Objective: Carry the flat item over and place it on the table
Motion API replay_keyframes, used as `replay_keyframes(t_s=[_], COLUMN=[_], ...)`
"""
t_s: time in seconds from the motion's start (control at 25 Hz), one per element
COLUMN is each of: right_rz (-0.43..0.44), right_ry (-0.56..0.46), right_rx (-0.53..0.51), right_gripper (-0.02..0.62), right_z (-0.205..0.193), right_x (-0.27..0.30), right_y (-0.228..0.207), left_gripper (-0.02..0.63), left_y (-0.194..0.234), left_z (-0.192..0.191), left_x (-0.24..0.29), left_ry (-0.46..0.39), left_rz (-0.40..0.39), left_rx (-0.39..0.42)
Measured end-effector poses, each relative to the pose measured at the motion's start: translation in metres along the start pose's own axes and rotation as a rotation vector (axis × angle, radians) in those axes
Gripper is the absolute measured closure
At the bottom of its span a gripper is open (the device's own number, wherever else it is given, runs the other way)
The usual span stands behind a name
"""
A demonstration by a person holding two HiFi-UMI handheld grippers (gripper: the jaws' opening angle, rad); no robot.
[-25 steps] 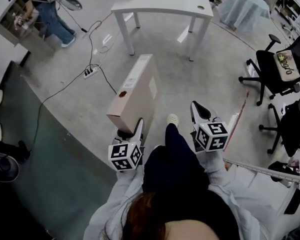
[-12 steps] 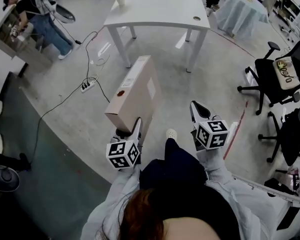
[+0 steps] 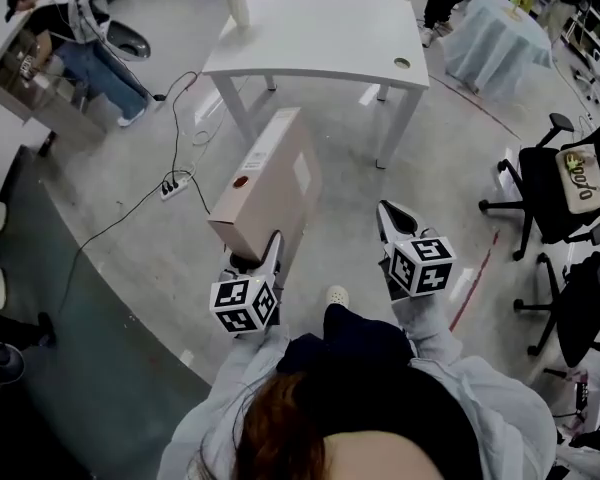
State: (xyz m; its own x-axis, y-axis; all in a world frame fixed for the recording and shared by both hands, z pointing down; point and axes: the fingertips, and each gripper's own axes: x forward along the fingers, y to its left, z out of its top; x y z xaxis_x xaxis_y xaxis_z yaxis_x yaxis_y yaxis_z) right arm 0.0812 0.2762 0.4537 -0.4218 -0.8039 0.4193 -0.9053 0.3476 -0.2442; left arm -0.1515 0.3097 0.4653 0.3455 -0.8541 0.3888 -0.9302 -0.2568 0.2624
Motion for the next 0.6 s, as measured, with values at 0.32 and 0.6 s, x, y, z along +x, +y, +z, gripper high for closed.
replay_keyframes(t_s=[0.32,0.6], right_rz=[0.008,-0.005], right_ry=[-0.016,0.008], right_rx=[-0.001,0.004], right_gripper=[0.586,0.586], right_z=[0.019,0.011], right_x=[0.023,0.034], right_y=[-0.041,-0.054], left_gripper=[0.345,0.345], left_y=[-0.011,-0.01], left_z=[0.011,0.006], left_x=[0.041,0.053], left_ry=[-0.017,-0.006], left_rz=[0.032,0.044], left_rx=[0.006,-0.016])
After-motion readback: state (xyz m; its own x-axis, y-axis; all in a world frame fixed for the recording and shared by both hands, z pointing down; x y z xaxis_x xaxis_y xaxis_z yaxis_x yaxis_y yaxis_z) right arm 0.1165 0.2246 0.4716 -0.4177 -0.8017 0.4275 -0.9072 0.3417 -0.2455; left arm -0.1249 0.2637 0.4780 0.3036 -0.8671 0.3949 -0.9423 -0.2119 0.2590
